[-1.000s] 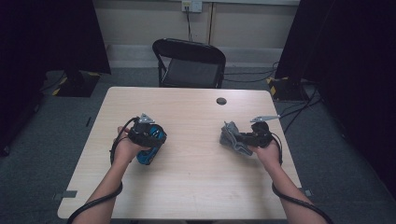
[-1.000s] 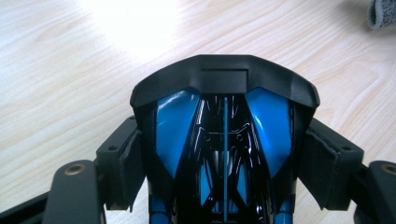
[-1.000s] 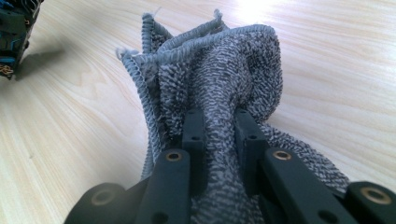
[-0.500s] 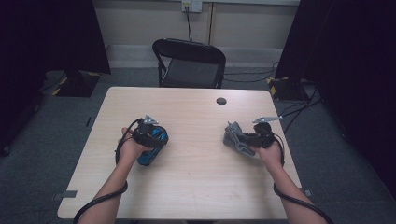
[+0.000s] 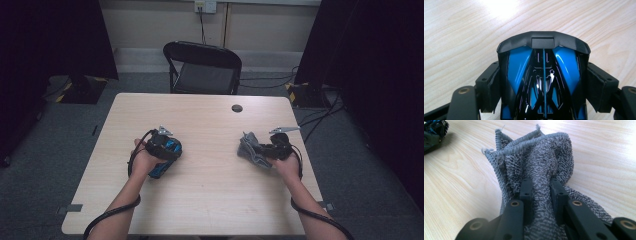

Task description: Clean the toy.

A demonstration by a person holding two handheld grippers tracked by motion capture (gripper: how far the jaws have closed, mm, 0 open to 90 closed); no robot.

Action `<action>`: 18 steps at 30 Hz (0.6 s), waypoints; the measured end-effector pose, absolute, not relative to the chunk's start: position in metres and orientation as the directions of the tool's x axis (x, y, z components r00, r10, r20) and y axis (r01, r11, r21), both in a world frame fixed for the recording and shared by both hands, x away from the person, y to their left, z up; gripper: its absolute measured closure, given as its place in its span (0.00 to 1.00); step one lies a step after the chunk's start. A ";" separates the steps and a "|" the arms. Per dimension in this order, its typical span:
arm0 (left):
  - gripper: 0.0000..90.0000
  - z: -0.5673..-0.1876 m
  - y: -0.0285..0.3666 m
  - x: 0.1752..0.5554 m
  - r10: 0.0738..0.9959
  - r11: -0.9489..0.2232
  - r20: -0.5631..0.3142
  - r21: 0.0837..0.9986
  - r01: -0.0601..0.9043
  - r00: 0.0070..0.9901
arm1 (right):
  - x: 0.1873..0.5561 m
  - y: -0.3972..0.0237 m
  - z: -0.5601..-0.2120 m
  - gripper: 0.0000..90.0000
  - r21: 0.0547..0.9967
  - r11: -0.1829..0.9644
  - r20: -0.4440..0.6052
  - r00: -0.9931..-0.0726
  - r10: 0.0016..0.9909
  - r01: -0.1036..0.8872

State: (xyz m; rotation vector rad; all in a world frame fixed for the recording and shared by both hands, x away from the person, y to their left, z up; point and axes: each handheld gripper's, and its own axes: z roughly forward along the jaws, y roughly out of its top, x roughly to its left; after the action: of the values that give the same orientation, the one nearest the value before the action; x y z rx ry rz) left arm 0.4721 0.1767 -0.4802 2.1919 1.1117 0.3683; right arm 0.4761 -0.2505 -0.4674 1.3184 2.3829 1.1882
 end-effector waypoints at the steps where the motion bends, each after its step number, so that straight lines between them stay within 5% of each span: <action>1: 0.28 -0.481 0.177 0.472 0.797 -0.431 -0.046 0.656 0.620 0.602 | 0.476 -0.250 -0.468 0.83 0.711 0.291 0.215 -0.593 0.776 0.640; 18: 0.28 -0.492 0.172 0.475 0.790 -0.458 -0.023 0.641 0.616 0.613 | 0.478 -0.245 -0.474 0.77 0.702 0.309 0.198 -0.593 0.780 0.641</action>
State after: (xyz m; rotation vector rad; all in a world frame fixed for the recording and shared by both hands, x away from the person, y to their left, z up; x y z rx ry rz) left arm 0.4747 0.1724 -0.4918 2.2240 1.1015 0.3700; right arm 0.4777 -0.2449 -0.4740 1.3144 2.3913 1.1518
